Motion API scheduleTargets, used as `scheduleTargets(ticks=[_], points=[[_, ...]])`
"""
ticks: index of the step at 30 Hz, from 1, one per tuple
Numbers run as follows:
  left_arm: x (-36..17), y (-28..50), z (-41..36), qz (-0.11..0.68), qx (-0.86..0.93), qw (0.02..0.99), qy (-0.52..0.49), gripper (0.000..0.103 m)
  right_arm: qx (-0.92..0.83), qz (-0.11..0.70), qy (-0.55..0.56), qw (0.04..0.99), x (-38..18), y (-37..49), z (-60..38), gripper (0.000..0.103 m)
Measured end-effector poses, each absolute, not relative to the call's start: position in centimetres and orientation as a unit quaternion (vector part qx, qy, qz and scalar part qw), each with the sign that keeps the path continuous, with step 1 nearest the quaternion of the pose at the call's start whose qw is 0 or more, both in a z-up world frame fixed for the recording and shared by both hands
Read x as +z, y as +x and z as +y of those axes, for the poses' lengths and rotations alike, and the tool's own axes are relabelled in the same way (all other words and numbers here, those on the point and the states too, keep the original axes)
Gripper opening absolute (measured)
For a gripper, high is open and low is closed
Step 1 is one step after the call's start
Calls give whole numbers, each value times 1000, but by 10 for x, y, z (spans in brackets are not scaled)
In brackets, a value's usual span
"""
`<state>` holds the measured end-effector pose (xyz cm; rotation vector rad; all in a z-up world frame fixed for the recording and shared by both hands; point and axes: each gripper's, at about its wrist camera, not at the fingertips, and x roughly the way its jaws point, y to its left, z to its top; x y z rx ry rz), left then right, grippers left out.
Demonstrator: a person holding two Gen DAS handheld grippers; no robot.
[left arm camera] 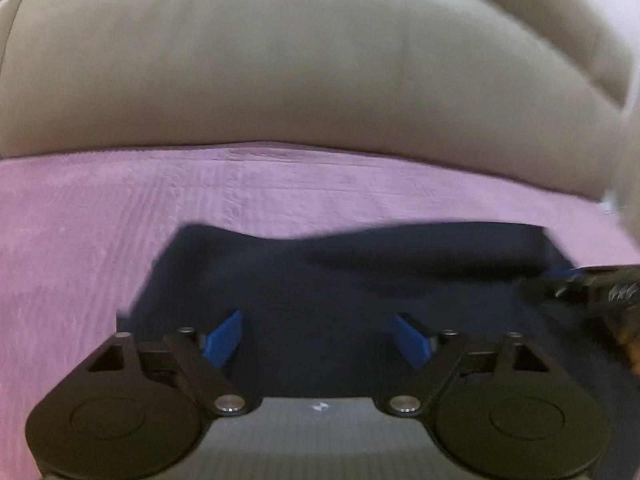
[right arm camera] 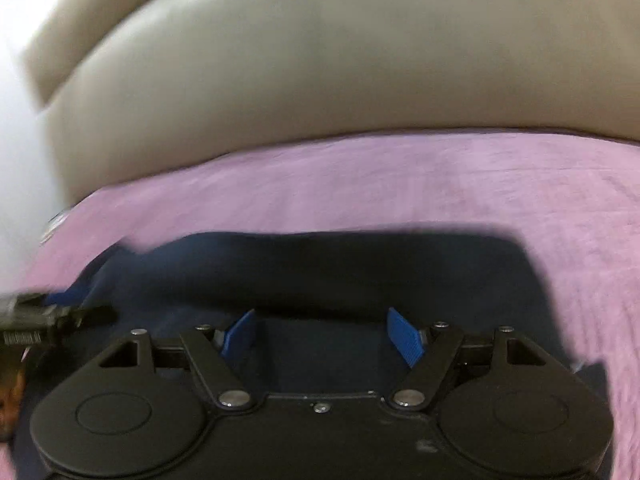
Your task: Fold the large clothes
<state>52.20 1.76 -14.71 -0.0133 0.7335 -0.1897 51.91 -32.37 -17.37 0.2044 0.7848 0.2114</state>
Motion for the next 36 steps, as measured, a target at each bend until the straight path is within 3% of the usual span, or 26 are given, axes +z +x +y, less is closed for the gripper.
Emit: scheduleTargets(ticks=[3,5,9,11,13,16,20,22,24,28,32,36], points=[[-159,543,35,357,-28,933,-11,102,90,390,118,909,-173,515,-345,87],[-157,540,44,349,-10,937,-27,102,90,386,102,913,-161,501,-351,87],[-130,514,47,332,-34,943,-8,92,191,364,93,907,-122,463,-348,88],[-114,498,43,323,-119,939,-7,92,254,347,47,901,-105,438,-327,90],[-98,476,29,312,-169,935,20,101,303,345,-1,889,-99,420,-299,97],[-96,452,2,335,-225,912,70,103,355,366,-82,856,-110,395,-257,97],[-145,417,-18,389,-238,870,187,103,311,417,-183,834,-169,378,-256,99],[-169,402,1,397,-225,871,182,103,294,412,-130,852,-181,371,-292,103],[-175,393,37,408,-215,882,100,103,286,434,-69,852,-184,369,-326,103],[-168,377,54,408,-194,887,100,103,237,444,-132,854,-156,352,-315,102],[-128,364,29,366,-199,900,128,102,326,385,-131,853,-115,336,-268,102],[-112,356,-23,338,-292,873,194,103,348,383,-226,825,-142,340,-208,102]])
